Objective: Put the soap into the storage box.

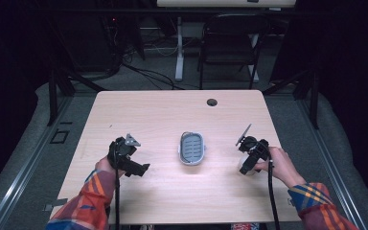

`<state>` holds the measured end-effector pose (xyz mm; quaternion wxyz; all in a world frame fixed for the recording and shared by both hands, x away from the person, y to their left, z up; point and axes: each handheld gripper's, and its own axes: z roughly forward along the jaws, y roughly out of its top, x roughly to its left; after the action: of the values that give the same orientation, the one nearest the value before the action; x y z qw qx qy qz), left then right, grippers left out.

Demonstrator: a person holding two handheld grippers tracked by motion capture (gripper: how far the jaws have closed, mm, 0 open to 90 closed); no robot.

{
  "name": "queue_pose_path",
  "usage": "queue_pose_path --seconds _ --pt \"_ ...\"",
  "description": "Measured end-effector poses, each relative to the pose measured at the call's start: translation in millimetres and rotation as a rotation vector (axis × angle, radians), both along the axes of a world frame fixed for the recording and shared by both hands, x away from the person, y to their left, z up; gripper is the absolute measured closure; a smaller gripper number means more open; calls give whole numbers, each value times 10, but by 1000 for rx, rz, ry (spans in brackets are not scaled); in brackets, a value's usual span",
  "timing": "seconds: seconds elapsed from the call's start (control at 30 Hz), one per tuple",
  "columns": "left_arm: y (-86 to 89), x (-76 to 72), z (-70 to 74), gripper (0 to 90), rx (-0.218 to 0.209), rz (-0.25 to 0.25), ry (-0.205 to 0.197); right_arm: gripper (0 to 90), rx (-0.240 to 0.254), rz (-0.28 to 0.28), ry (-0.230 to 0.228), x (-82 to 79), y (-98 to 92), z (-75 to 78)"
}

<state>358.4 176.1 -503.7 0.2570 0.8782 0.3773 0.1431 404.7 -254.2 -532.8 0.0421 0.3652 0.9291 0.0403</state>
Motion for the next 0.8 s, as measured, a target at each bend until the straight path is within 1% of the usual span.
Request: queue_pose_path --seconds 0.03,0.07,0.13,0.23,0.27,0.3,0.33,0.37,0.4,0.47,0.5,0.57,0.6,0.67,0.77,0.8 --pt "-1 1 -1 0 1 -1 0 0 -14 8 5 15 3 -4" --pt "-5 3 -3 0 3 -2 -1 0 -13 6 5 18 10 -15" --pt "-11 2 -4 0 4 -6 -1 0 -21 20 10 47 27 -33" --pt "-8 -1 -3 0 5 -4 -1 2 -50 27 20 70 62 -41" --pt "-4 -1 -3 0 4 -3 0 8 -81 52 41 96 73 -25" --pt "-3 0 -4 0 5 -3 1 24 -15 -3 3 53 78 -88" --pt "-3 0 -4 0 5 -3 1 51 -48 25 27 74 77 -64" --pt "-5 0 -5 0 4 -4 1 91 -56 27 28 76 75 -66" --pt "-7 1 -5 0 4 -7 0 144 -59 34 42 82 70 -62" --pt "-12 0 -4 0 6 -9 1 145 -55 26 42 84 70 -66" --pt "-13 -1 -4 0 6 -9 2 152 -62 26 43 87 68 -67" --pt "-15 -2 -4 0 9 -9 2 163 -52 25 47 83 70 -67" --pt "-17 -3 -6 0 8 -10 3 165 -62 28 45 82 71 -65" --pt "-19 -3 -7 0 12 -10 5 178 -64 33 49 83 72 -69" --pt "-23 -4 -8 0 13 -10 4 211 -62 37 55 82 72 -68" --pt "-23 -3 -9 0 14 -11 5 220 -54 36 56 78 73 -71"
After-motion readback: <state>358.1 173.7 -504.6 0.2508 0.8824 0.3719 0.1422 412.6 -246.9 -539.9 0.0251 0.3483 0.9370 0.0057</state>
